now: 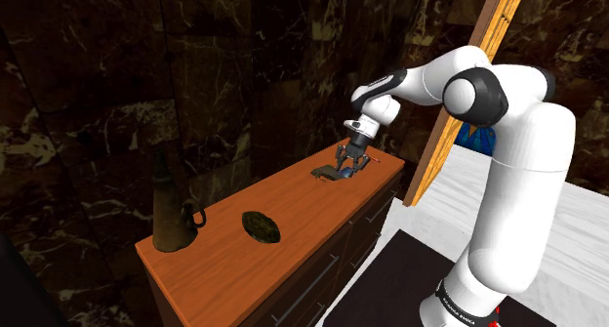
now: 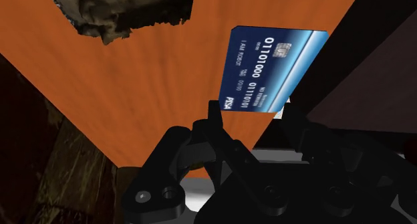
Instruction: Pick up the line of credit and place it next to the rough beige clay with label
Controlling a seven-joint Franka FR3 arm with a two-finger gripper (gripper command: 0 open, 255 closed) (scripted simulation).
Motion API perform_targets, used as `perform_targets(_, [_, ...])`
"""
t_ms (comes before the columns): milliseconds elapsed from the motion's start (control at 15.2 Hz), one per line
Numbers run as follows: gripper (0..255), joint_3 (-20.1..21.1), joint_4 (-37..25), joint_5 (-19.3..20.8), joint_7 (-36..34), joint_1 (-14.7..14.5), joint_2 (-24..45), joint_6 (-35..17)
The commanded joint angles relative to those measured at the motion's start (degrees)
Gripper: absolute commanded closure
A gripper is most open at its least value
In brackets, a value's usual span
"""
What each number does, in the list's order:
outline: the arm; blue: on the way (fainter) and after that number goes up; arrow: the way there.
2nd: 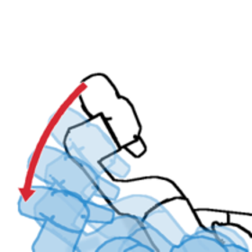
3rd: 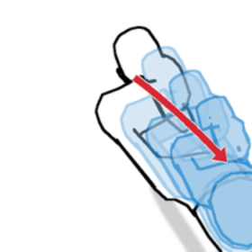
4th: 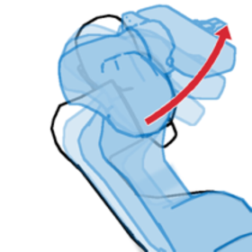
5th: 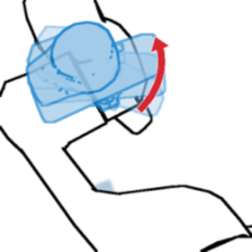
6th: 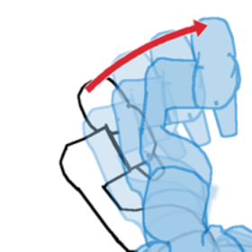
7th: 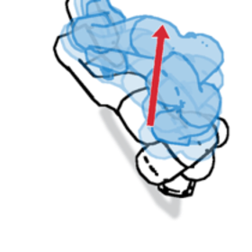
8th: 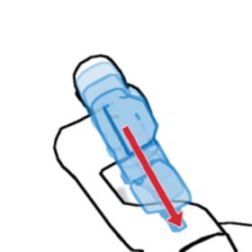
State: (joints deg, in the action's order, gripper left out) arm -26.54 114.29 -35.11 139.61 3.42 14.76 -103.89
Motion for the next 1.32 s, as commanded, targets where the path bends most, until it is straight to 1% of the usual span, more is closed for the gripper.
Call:
perform_targets(0, [255, 0.1, 0.3, -0.5, 0.8, 0.1, 0.9, -0.8])
perform_targets(792, [255, 1.6, 1.8, -4.7, 6.0, 1.0, 7.4, -6.4])
perform_targets(1254, [255, 1.6, 1.8, -4.7, 6.0, 1.0, 7.4, -6.4])
